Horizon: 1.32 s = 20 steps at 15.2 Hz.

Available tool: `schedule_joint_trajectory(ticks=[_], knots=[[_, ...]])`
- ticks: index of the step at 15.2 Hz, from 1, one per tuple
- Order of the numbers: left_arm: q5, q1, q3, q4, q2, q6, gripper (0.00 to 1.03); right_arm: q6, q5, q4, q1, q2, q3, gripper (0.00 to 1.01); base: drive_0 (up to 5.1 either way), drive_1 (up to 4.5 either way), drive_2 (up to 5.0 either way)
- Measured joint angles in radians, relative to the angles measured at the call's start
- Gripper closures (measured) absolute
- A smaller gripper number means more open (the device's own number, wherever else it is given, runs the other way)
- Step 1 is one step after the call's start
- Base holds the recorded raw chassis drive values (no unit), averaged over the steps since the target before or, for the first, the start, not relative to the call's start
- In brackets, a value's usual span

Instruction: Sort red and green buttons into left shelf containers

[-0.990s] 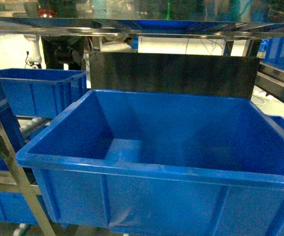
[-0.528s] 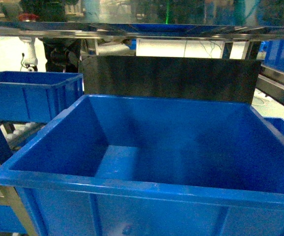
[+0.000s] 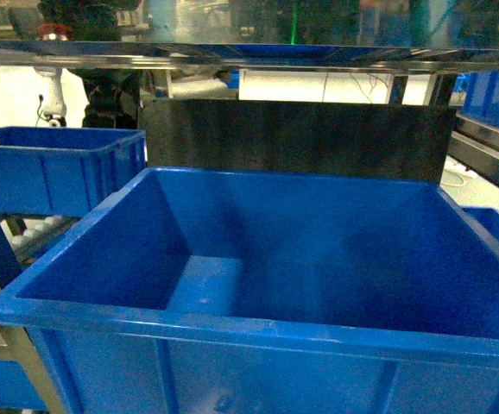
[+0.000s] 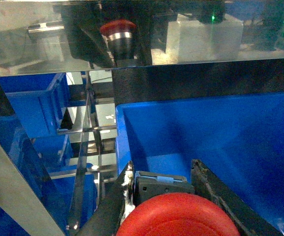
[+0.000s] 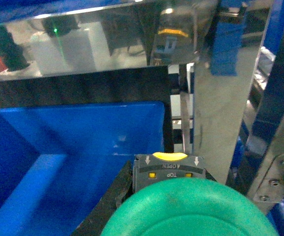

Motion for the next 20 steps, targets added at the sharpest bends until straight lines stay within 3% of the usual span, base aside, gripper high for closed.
schedule_joint_trajectory(ticks=[4,10,16,20], knots=[[0.0,0.0,0.0,0.0,0.0,0.0,0.74,0.012,-0.028,0.025,0.116,0.062,0.003,0.74,0.0,0.0,0.0],[-0.001,0.0,0.0,0.0,0.0,0.0,0.74,0.076,-0.024,0.095,0.304,0.256,0.05,0.74,0.0,0.0,0.0],[0.0,0.0,0.0,0.0,0.0,0.0,0.74,0.109,0.008,0.166,0.44,0.417,0.082,0.74,0.0,0.0,0.0],[-0.001,0.0,0.0,0.0,0.0,0.0,0.74,0.116,0.036,0.23,0.496,0.509,0.09,0.74,0.0,0.0,0.0]])
